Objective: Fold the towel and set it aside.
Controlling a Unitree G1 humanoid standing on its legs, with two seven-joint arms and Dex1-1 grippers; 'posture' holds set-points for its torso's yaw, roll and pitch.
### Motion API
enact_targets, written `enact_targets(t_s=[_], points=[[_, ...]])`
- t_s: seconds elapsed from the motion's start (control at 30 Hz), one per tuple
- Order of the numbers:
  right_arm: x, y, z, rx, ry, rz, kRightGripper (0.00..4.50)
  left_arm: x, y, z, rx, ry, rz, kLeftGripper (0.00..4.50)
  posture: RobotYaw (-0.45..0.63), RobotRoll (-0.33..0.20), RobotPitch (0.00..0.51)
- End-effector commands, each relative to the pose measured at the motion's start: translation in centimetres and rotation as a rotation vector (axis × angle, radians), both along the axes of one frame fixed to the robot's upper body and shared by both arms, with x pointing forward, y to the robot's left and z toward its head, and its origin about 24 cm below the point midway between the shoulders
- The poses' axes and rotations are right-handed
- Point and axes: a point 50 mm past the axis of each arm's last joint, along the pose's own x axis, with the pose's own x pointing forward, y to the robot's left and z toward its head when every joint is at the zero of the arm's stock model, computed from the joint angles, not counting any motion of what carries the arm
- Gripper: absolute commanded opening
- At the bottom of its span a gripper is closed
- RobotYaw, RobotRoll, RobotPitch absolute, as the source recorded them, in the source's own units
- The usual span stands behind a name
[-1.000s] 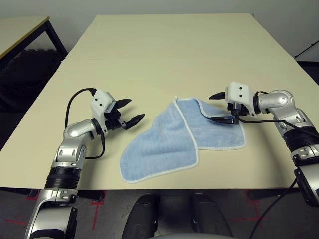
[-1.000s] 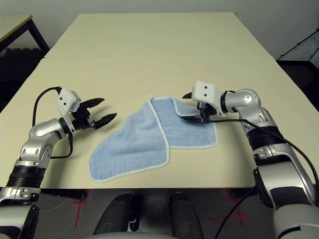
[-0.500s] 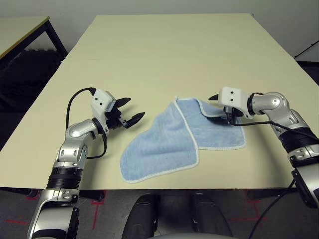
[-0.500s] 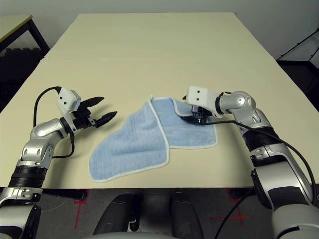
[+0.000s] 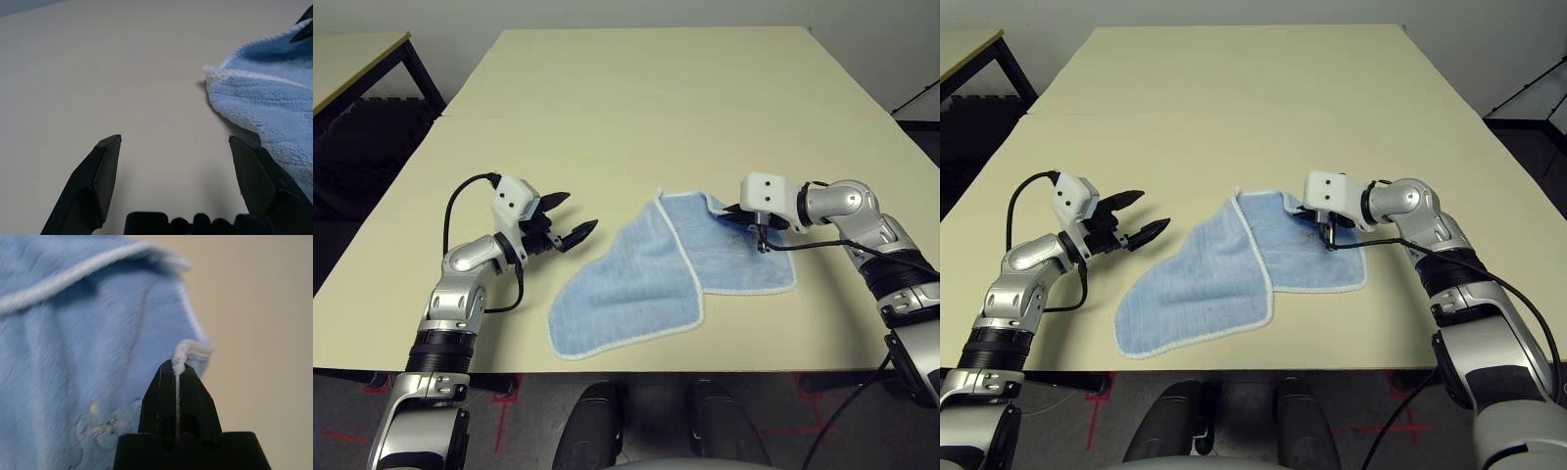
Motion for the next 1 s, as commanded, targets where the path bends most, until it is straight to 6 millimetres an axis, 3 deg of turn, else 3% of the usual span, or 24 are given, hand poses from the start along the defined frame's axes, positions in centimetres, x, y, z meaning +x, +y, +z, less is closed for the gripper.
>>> enact_targets(t_s=[0.03, 0.27, 0.53, 0.77, 1.0], points=[[0.8, -0.8, 3.0, 0.183, -0.115, -0.093, 0.05, -0.1, -0.4, -0.2, -0.006, 0.007, 0.000, 4.50, 0.04, 0.000, 0.117], [1.6, -0.5, 7.3, 0.356, -0.439, -0.186, 0.05, 0.0, -0.4, -0.3, -0.008, 0.005, 0.016, 4.50, 0.01, 0.000, 0.123], [1.5, 1.7, 14.5, 0.529, -0.772, -0.130, 0.05, 0.9, -1.4, -0.1, -0.042, -0.014, 0.050, 4.50, -0.01, 0.000, 0.124], [1.0, 5.0, 18.2, 0.648, -0.815, 0.021, 0.05, 1.3, -1.8, -0.4, -0.032, -0.018, 0.058, 4.50, -0.01, 0.000, 0.132], [0.7, 5.9, 20.6, 0.700, -0.832, 0.026, 0.05, 1.9, -3.8, 0.3, -0.082, -0.039, 0.028, 4.50, 0.01, 0.000, 0.137]])
